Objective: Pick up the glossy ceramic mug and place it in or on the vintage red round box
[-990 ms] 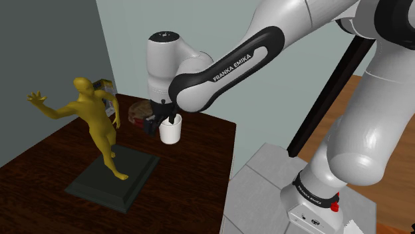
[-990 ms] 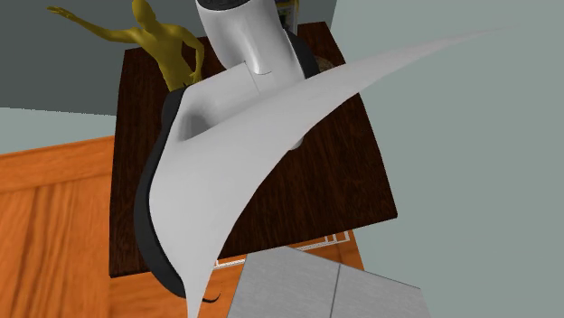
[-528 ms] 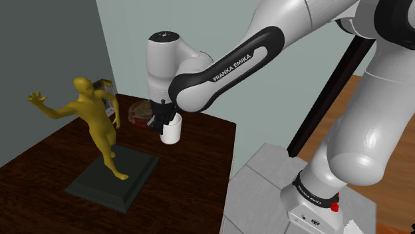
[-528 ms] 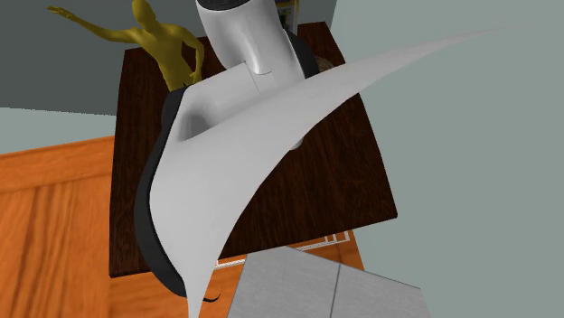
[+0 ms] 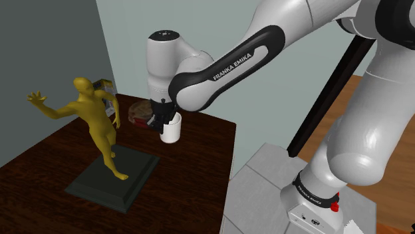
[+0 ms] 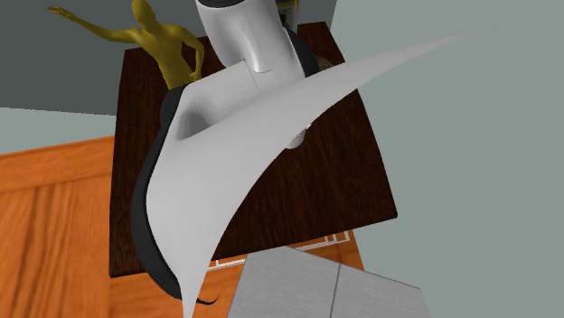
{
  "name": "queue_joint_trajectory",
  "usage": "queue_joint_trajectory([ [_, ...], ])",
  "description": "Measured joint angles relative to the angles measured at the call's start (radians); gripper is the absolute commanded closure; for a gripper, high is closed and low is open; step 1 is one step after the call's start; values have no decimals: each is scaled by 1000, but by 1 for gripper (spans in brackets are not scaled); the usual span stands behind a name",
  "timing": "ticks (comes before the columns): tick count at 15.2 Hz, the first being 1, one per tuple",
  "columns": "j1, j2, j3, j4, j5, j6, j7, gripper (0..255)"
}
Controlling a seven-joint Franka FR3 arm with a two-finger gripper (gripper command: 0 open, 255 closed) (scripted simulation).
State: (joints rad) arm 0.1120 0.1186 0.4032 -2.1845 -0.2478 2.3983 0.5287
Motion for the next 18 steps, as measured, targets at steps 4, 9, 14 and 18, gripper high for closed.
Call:
queue_joint_trajectory([
  [4, -4, -28, 3, 17, 25, -40, -23, 255],
  [9, -6, -68, 7, 41, 57, -98, -49, 255],
  [14, -6, -103, 9, 71, 85, -158, -72, 255],
  [18, -6, -120, 10, 111, 100, -213, -85, 255],
])
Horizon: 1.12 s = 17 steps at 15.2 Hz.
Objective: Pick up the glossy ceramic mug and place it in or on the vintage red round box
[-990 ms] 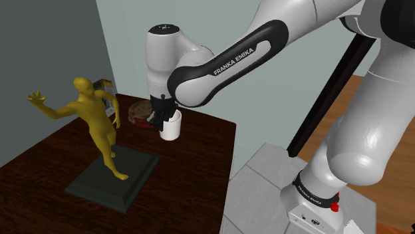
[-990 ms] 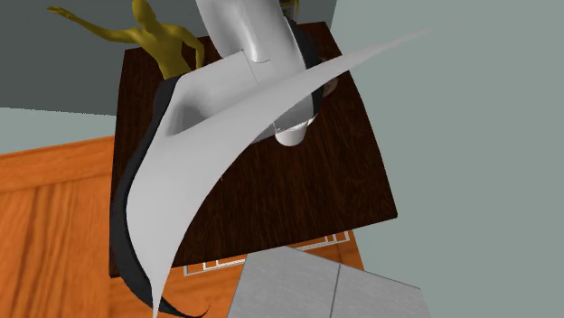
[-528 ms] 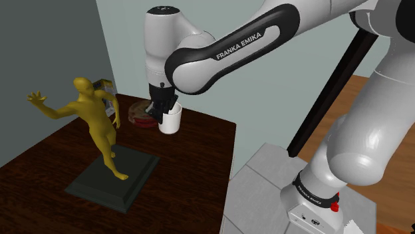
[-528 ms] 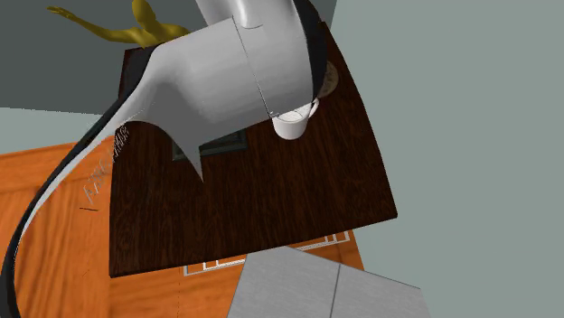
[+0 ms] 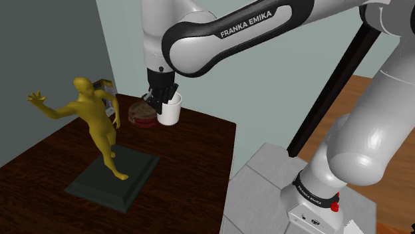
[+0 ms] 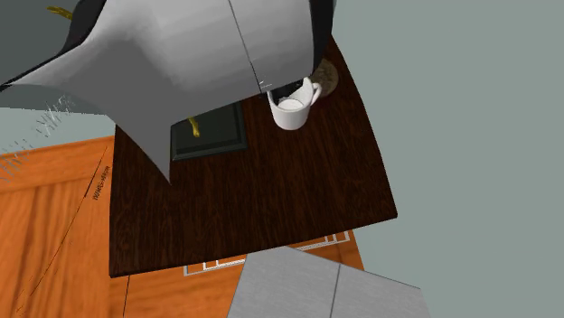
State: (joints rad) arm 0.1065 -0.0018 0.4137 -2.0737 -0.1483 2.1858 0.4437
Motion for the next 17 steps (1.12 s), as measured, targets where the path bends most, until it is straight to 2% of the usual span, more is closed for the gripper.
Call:
queue_joint_trajectory([
  [4, -2, -23, -2, 29, 16, -48, -17, 255],
  [6, -7, 14, -7, 83, 2, -67, -25, 255],
  [11, -21, 188, -32, 315, -58, -136, -58, 255],
  [17, -2, 412, -59, 648, -117, -252, -98, 255],
])
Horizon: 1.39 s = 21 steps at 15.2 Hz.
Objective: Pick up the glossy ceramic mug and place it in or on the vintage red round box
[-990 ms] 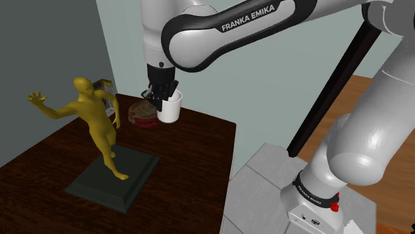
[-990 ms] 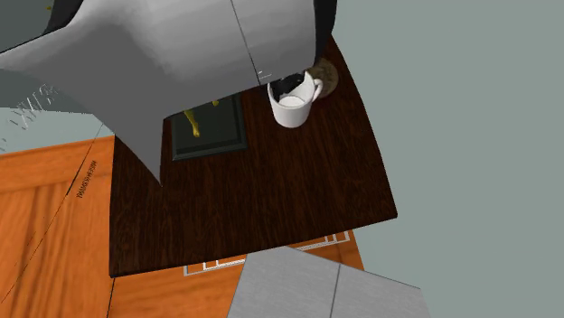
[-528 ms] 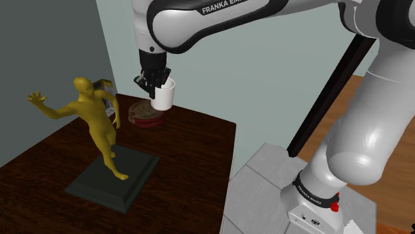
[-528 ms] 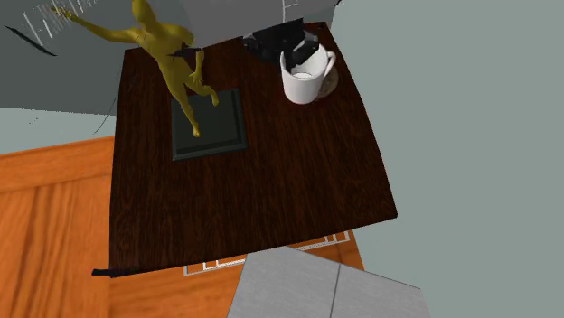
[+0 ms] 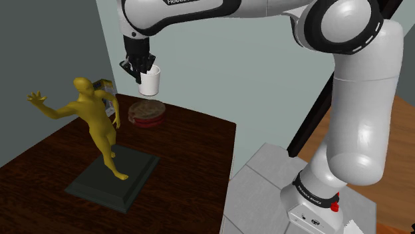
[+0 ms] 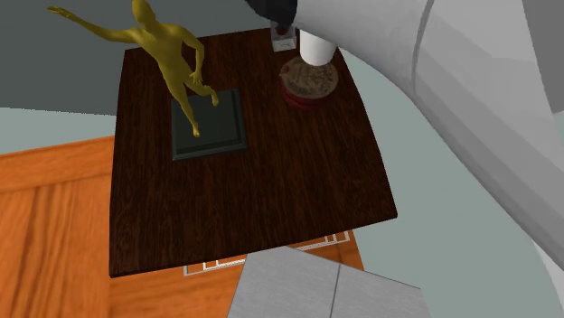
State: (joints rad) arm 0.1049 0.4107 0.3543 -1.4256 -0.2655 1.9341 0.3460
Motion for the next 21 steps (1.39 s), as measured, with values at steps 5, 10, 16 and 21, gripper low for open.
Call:
queue_joint_trajectory([
  [5, 13, 95, -13, 131, -20, -38, -17, 255],
  [10, 8, 104, -17, 79, -27, 22, -8, 255],
  [16, 5, 115, -21, 15, -37, 95, 8, 255],
  [21, 4, 128, -25, -20, -45, 144, 17, 255],
])
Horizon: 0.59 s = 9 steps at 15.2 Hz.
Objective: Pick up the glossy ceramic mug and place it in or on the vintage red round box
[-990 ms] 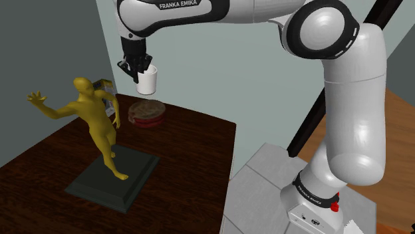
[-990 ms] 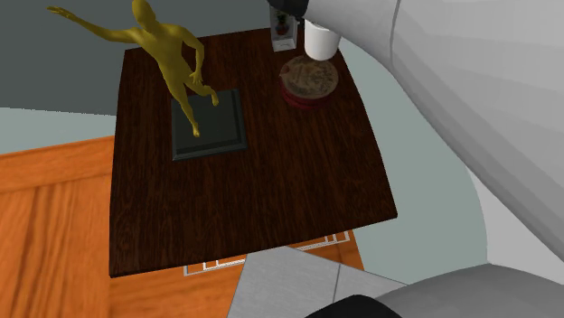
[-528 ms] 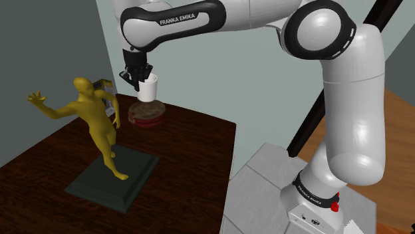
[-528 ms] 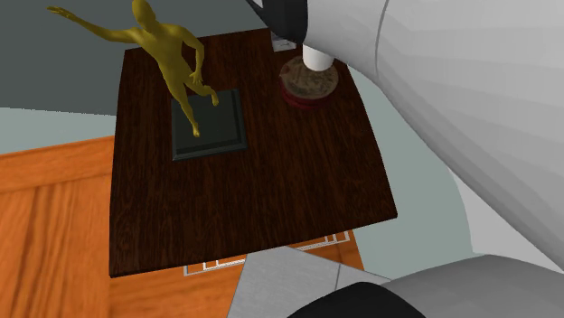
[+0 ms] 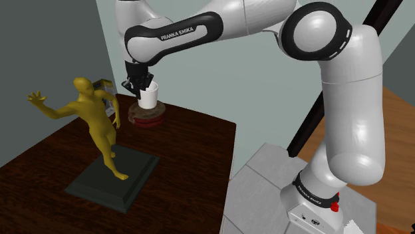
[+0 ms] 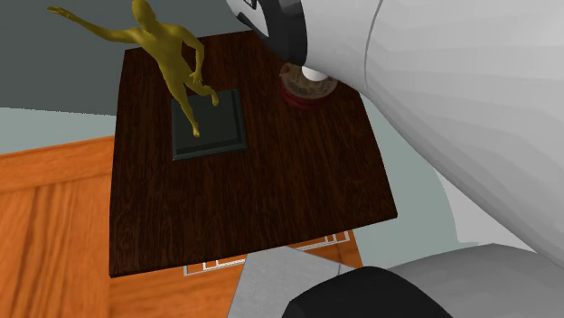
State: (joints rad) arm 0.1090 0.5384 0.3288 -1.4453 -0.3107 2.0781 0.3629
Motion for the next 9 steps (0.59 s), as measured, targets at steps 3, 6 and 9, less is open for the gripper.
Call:
queue_joint_trajectory([
  [3, 0, 0, 0, -1, -1, 5, 1, 255],
  [6, 0, -1, 0, -1, -1, 5, 1, 0],
  [9, -1, 3, -1, -2, -1, 4, 0, 0],
])
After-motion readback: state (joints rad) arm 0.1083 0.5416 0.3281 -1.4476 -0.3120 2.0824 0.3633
